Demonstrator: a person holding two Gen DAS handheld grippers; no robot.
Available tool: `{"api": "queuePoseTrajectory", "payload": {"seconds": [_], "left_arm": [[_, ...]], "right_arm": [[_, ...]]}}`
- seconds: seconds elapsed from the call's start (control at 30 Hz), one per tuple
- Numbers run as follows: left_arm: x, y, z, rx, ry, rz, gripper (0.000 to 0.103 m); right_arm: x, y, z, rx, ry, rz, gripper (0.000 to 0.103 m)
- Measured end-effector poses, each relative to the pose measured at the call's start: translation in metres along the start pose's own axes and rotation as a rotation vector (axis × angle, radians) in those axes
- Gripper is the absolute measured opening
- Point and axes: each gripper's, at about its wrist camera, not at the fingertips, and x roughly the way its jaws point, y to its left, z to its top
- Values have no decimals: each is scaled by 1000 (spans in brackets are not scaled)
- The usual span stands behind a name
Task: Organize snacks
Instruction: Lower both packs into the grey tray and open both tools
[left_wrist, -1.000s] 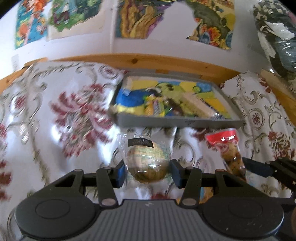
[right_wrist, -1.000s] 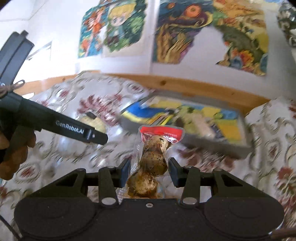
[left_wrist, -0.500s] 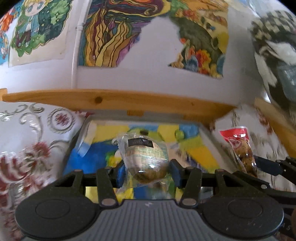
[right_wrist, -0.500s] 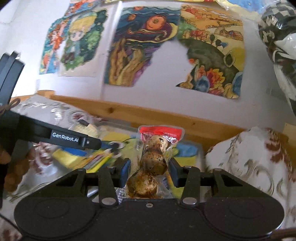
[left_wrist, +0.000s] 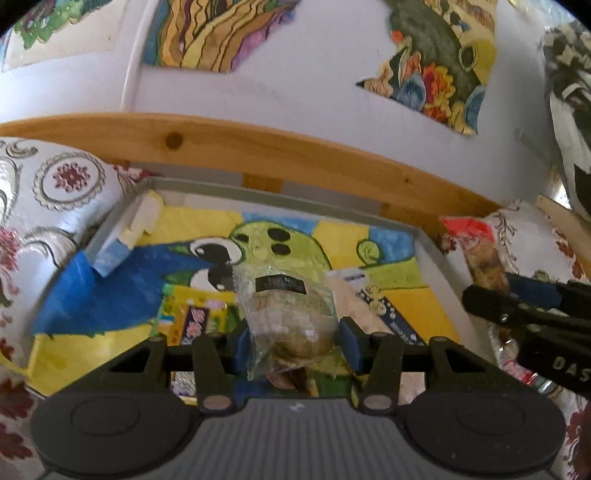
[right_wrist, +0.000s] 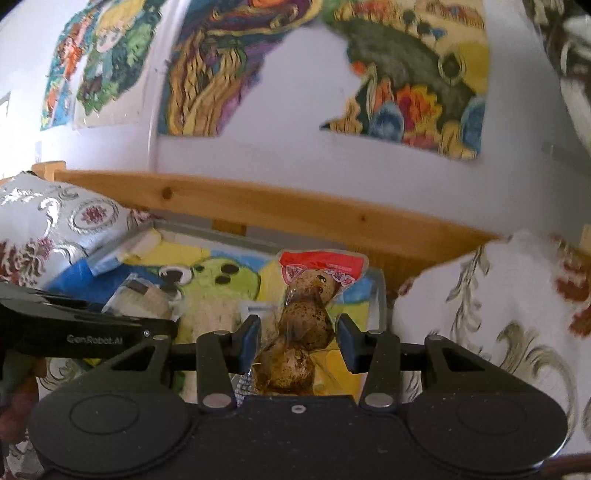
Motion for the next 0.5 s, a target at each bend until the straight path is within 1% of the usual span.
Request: {"api": "queuePoseTrajectory", "payload": {"seconds": [0.07,0.27,0.5], "left_arm": [[2,-1,-2,-1,3,1,53],[7,2,-10,-11,0,5,53],[7,4,-11,-17,-14,3,53]], "right_arm": [[6,-1,-6,6,18,5,46],[14,-5,-18,31,36,-6,47],[26,-9,-15,29,34,-18,47]]}}
